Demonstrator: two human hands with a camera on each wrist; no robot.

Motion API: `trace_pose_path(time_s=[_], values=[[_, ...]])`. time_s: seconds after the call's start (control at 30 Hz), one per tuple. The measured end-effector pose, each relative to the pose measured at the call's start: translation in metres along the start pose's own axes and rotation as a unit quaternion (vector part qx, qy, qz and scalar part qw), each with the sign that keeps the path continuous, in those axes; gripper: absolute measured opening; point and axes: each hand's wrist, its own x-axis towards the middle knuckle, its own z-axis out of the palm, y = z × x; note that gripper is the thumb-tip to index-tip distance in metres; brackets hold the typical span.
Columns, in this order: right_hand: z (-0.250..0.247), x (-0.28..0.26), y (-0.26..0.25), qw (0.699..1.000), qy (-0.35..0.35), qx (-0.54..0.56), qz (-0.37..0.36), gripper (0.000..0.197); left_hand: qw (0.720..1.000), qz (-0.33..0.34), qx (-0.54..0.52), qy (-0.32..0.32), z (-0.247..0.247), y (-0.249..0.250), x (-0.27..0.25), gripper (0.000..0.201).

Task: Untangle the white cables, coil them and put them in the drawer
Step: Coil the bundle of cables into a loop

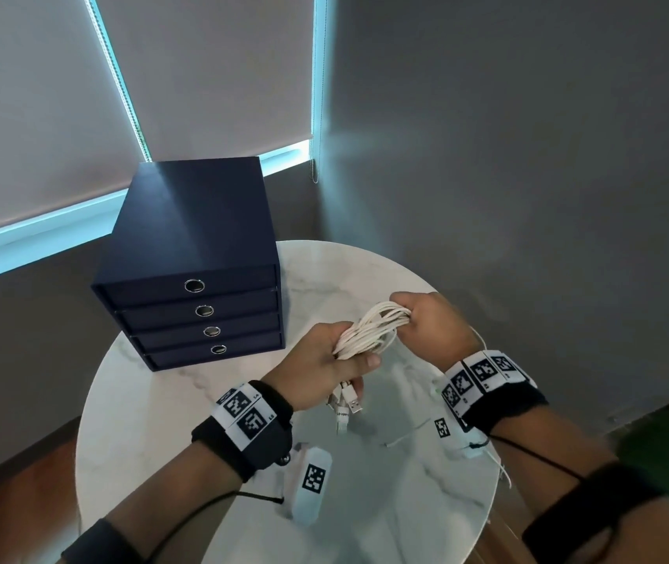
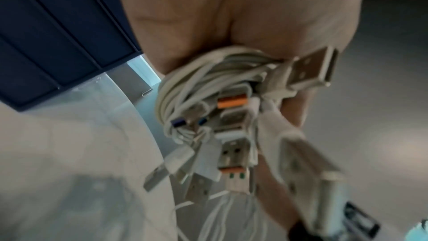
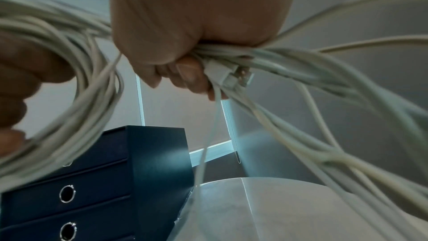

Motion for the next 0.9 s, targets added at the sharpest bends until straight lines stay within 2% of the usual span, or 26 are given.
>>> trace_pose_path(time_s=[0.13,0.2,0.27,0.37,0.47,0.5,0.6,0.63,0.67,0.73,0.8,0.9], values=[[0.011,0.001,-0.005,0.996,0.067,0.057,-0.015,0.019,0.995,0.018,-0.092,0.016,0.002,0.008,-0.002,0.027],[0.017,0.001,-0.007,0.991,0.097,0.087,-0.027,0.012,0.991,0.024,-0.127,0.016,0.002,0.008,-0.004,0.028],[0.021,0.002,-0.008,0.989,0.104,0.100,-0.029,0.014,0.986,0.030,-0.160,0.022,0.002,0.008,-0.005,0.029],[0.018,0.005,-0.010,0.992,0.057,0.112,-0.022,0.020,0.982,0.015,-0.186,0.029,-0.002,0.005,-0.007,0.020],[0.013,0.006,-0.007,0.993,-0.011,0.115,-0.032,0.014,0.986,-0.016,-0.158,0.054,-0.010,0.001,-0.005,0.023],[0.010,0.006,-0.007,0.994,-0.025,0.101,-0.041,0.022,0.985,-0.028,-0.161,0.055,-0.011,-0.002,-0.004,0.024],[0.005,0.009,-0.009,0.992,-0.034,0.018,-0.118,0.064,0.983,-0.069,-0.169,0.035,-0.010,-0.005,-0.002,0.018],[0.004,0.010,-0.012,0.986,-0.032,-0.027,-0.160,0.067,0.982,-0.082,-0.169,0.026,-0.007,-0.004,-0.001,0.017],[0.003,0.012,-0.015,0.976,-0.033,-0.070,-0.204,0.060,0.981,-0.091,-0.172,0.017,-0.003,-0.003,-0.001,0.015],[0.002,0.012,-0.022,0.960,-0.062,-0.118,-0.246,0.033,0.976,-0.104,-0.190,-0.003,0.002,0.001,-0.002,0.010],[0.004,0.008,-0.022,0.967,-0.091,-0.102,-0.215,0.018,0.967,-0.108,-0.228,-0.018,0.003,0.004,-0.003,0.010],[0.008,0.003,-0.014,0.986,-0.087,-0.027,-0.142,0.015,0.956,-0.104,-0.272,-0.026,-0.001,0.006,-0.002,0.012]])
